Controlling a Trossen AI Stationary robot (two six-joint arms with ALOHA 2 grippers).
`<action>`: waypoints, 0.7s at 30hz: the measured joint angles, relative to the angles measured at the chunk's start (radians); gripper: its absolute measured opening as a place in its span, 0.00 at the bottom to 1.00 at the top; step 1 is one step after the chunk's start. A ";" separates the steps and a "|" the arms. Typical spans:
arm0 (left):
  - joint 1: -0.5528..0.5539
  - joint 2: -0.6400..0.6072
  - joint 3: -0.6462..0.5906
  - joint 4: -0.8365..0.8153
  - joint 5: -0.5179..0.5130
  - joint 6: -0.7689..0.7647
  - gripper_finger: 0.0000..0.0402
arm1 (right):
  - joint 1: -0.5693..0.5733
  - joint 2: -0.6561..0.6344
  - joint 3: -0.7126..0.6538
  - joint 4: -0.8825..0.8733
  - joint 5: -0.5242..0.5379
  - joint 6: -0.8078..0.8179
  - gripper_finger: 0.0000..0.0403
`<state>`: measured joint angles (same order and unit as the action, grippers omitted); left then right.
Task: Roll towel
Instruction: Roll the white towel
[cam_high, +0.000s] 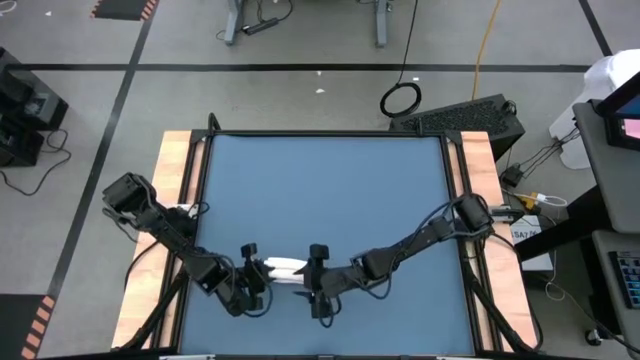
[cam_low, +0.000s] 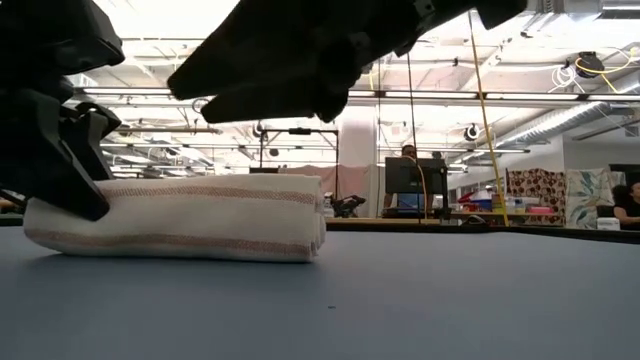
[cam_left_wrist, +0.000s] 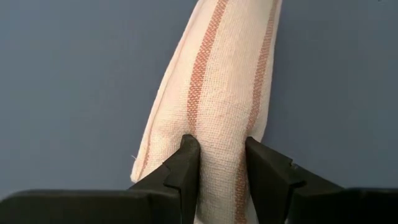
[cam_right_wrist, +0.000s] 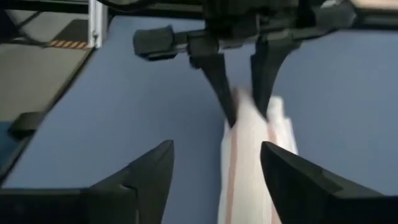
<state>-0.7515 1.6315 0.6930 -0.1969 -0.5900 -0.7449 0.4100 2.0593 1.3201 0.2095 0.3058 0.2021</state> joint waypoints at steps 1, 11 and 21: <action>0.003 -0.004 0.000 -0.001 0.006 0.001 0.30 | 0.005 0.006 0.000 0.018 0.033 -0.012 0.55; 0.029 -0.050 -0.001 -0.015 0.065 0.025 0.30 | -0.003 0.145 0.000 0.254 0.086 -0.022 0.25; 0.062 -0.075 0.000 -0.055 0.139 0.026 0.30 | -0.001 0.168 0.001 0.268 0.159 -0.023 0.01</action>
<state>-0.6892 1.5562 0.6930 -0.2524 -0.4513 -0.7193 0.4085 2.2272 1.3212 0.4776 0.4652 0.1793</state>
